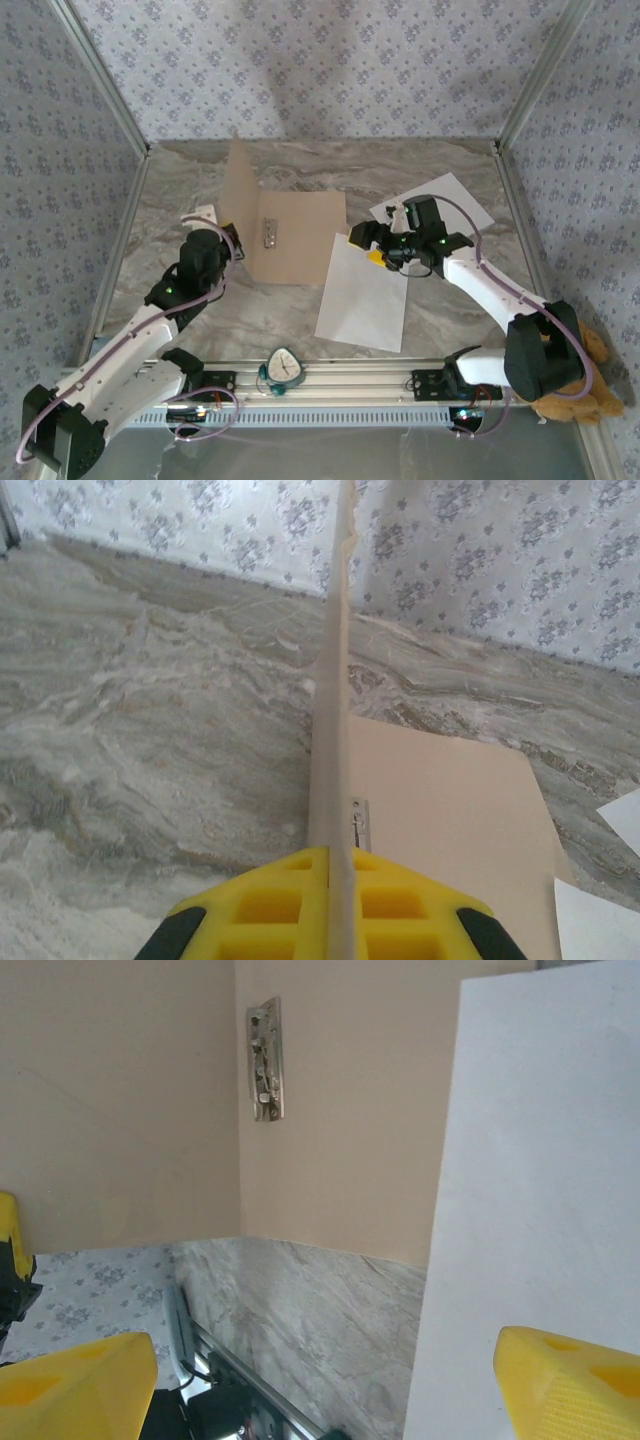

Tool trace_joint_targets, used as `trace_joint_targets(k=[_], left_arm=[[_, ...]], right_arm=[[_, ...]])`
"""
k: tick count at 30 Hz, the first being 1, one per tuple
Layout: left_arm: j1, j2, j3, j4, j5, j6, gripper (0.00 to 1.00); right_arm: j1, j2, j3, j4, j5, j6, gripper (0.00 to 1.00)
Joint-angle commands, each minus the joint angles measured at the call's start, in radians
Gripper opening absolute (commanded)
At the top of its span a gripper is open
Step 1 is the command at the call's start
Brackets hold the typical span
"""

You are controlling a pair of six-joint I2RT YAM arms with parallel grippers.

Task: Put the files into the folder

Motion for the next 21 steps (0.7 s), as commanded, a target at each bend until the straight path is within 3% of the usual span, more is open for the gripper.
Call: trace_joint_targets(k=[1, 8, 21], left_arm=[[0.024, -0.053, -0.035, 0.052, 0.039, -0.107, 0.0], [0.046, -0.096, -0.135, 0.177, 0.12, -0.189, 0.0], [0.047, -0.07, -0.194, 0.305, 0.154, -0.263, 0.0]], right_arm=[[-0.006, -0.023, -0.016, 0.002, 0.014, -0.025, 0.89], [-0.009, -0.023, -0.028, 0.005, 0.02, -0.027, 0.9], [-0.018, -0.015, -0.036, 0.003, 0.023, -0.033, 0.9]])
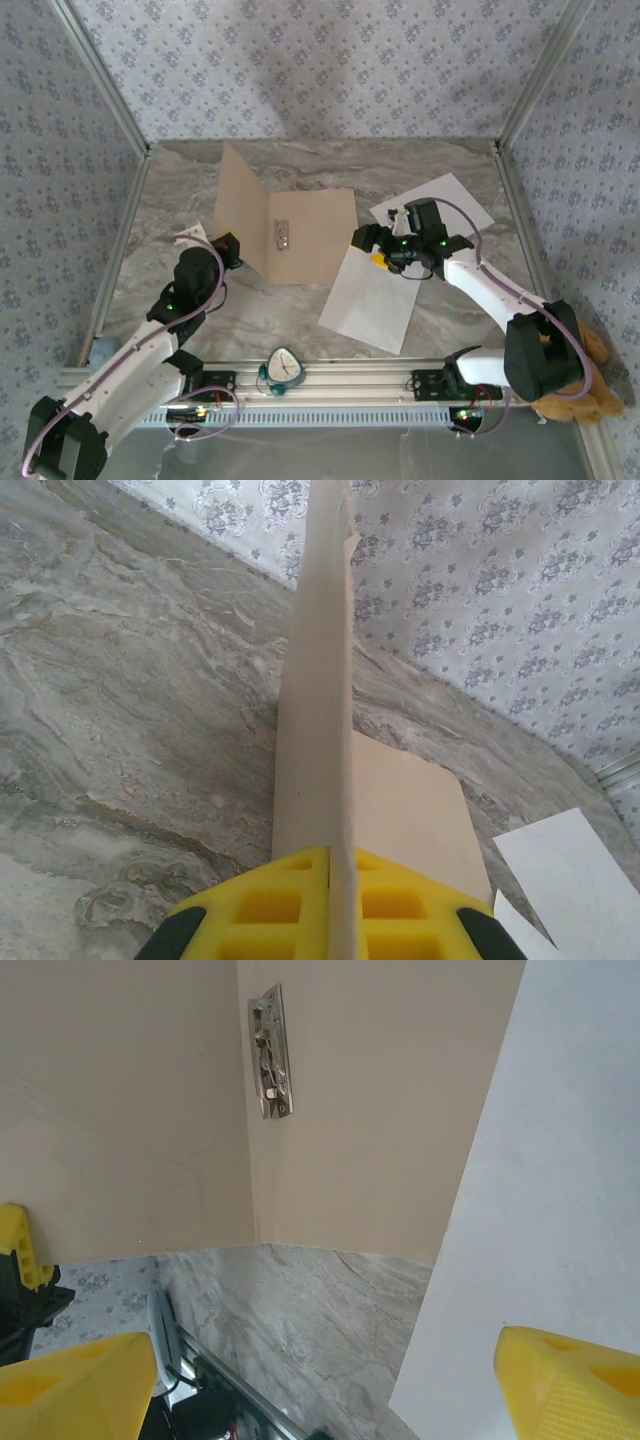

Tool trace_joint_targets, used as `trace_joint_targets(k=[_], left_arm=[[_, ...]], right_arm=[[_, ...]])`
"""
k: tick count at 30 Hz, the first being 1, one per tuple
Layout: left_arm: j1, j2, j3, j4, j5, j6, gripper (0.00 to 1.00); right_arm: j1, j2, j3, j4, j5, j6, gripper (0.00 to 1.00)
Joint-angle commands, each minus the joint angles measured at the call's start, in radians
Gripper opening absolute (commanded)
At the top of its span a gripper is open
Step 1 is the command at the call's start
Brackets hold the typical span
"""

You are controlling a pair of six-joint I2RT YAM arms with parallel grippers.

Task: Put the files into the folder

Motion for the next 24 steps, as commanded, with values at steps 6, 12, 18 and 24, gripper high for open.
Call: trace_joint_targets(k=[6, 12, 18, 24], left_arm=[[0.007, 0.019, -0.028, 0.133, 0.061, -0.038, 0.0], [0.008, 0.024, -0.046, 0.167, 0.091, -0.045, 0.0], [0.016, 0.027, -0.044, 0.112, 0.069, -0.056, 0.08], [0.017, -0.049, -0.019, -0.053, -0.013, -0.032, 0.75]], right_arm=[[-0.01, -0.001, -0.02, 0.006, 0.009, -0.022, 0.9], [-0.01, 0.011, -0.023, 0.011, 0.008, -0.021, 0.9], [-0.01, 0.021, -0.026, 0.036, 0.009, -0.012, 0.9], [-0.011, 0.033, -0.029, 0.035, 0.006, -0.018, 0.9]])
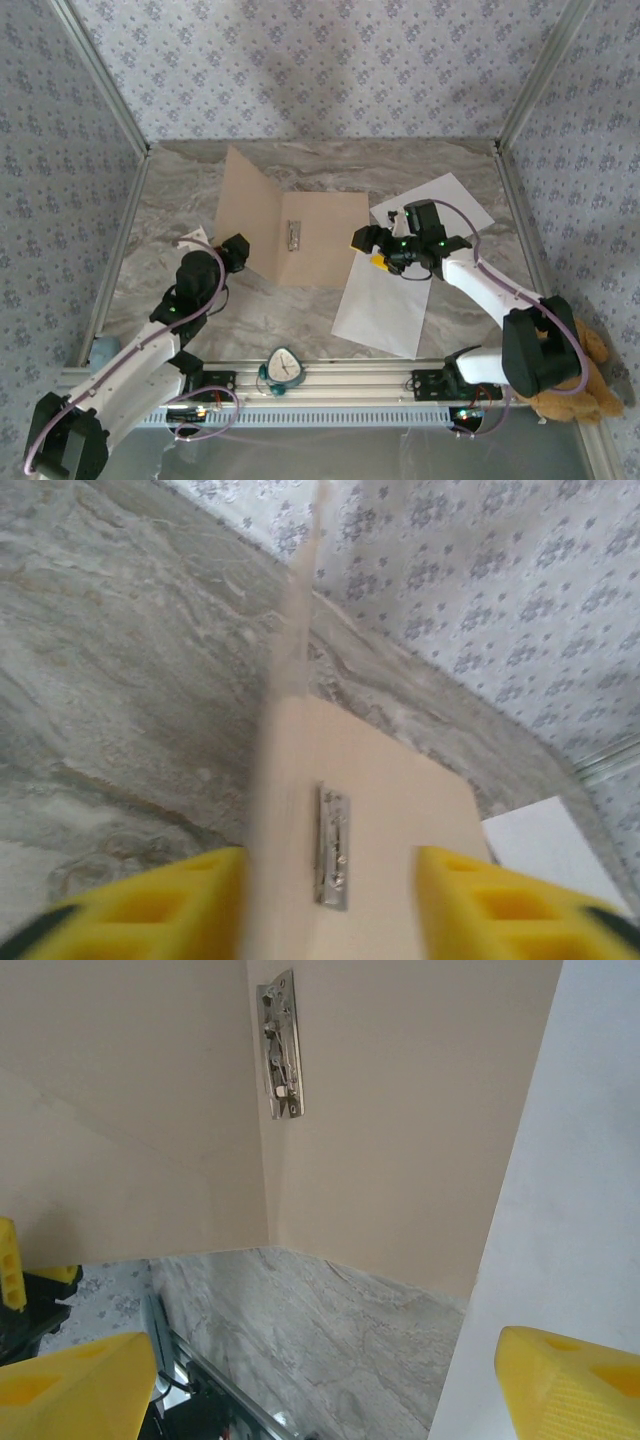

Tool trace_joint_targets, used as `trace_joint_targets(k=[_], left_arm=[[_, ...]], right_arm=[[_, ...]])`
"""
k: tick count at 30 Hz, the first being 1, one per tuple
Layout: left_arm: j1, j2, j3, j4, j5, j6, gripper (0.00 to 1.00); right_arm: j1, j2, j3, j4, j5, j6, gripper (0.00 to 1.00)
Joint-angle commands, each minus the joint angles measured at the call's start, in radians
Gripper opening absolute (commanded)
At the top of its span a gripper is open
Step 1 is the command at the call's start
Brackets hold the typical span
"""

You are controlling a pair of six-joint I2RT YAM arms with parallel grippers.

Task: Put the files into the folder

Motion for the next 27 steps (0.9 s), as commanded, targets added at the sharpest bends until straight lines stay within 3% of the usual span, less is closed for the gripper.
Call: trace_joint_targets(k=[1, 3, 6, 16, 27], left_arm=[[0.007, -0.068, 0.042, -0.121, -0.066, 0.023, 0.82], [0.011, -0.108, 0.053, -0.178, -0.097, 0.049, 0.94], [0.042, -0.149, 0.064, -0.236, -0.1, 0.082, 1.0], [0.173, -0.158, 0.065, -0.313, -0.004, 0.126, 1.0], [0.24, -0.073, 0.072, -0.344, 0.074, 0.202, 0.99]], right_arm=[[-0.006, 0.009, -0.012, 0.006, 0.007, -0.016, 0.9], [-0.005, 0.012, -0.014, 0.008, 0.008, -0.019, 0.9], [-0.004, 0.019, -0.017, 0.012, 0.009, -0.019, 0.9], [-0.003, 0.043, -0.007, 0.003, 0.009, -0.029, 0.9], [-0.005, 0.057, -0.005, -0.011, 0.015, -0.043, 0.9]])
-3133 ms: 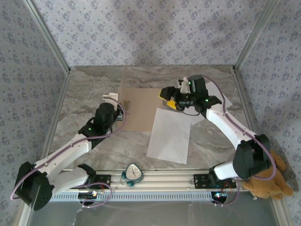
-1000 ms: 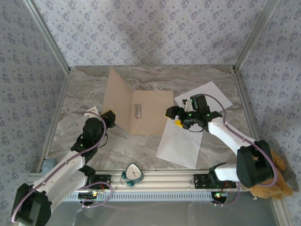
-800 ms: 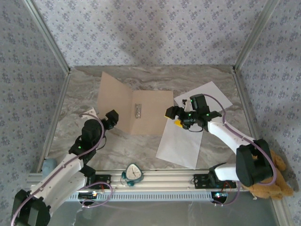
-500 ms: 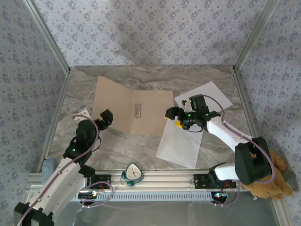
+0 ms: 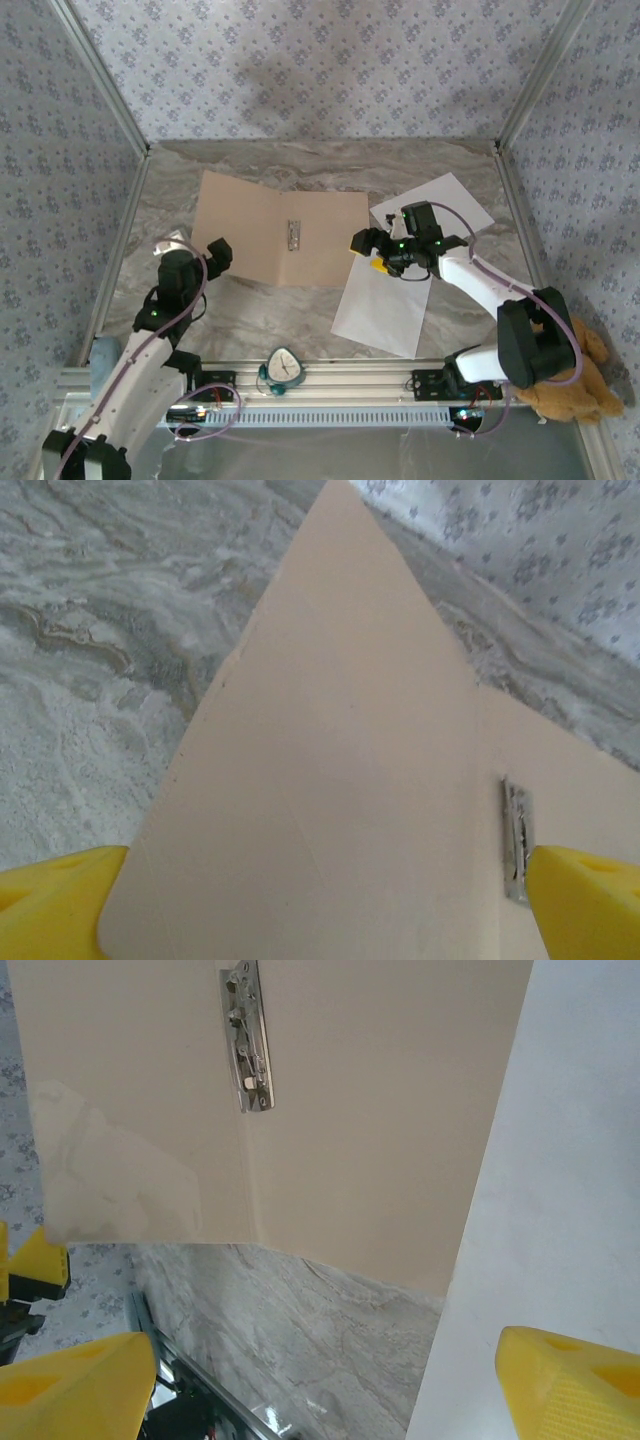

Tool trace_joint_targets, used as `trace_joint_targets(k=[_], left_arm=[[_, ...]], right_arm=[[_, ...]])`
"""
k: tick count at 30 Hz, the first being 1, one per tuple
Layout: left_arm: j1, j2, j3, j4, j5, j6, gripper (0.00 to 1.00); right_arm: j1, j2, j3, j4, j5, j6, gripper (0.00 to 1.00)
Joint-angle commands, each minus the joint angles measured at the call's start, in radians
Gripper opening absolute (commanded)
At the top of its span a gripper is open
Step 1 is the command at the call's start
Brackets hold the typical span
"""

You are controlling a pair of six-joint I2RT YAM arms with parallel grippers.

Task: Put the files into the folder

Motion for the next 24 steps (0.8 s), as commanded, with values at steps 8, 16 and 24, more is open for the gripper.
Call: trace_joint_targets(k=[8, 16, 24], left_arm=[[0.032, 0.114, 0.014, 0.043, 0.089, 0.072, 0.97], [0.082, 0.14, -0.026, 0.102, 0.145, 0.091, 0.98], [0.151, 0.227, 0.018, 0.103, 0.219, 0.136, 1.0]], right_arm=[[-0.006, 0.016, 0.0, -0.03, 0.019, -0.036, 0.9], [-0.008, 0.021, 0.002, -0.032, 0.024, -0.04, 0.9], [-0.008, 0.035, 0.015, -0.039, 0.025, -0.048, 0.9]])
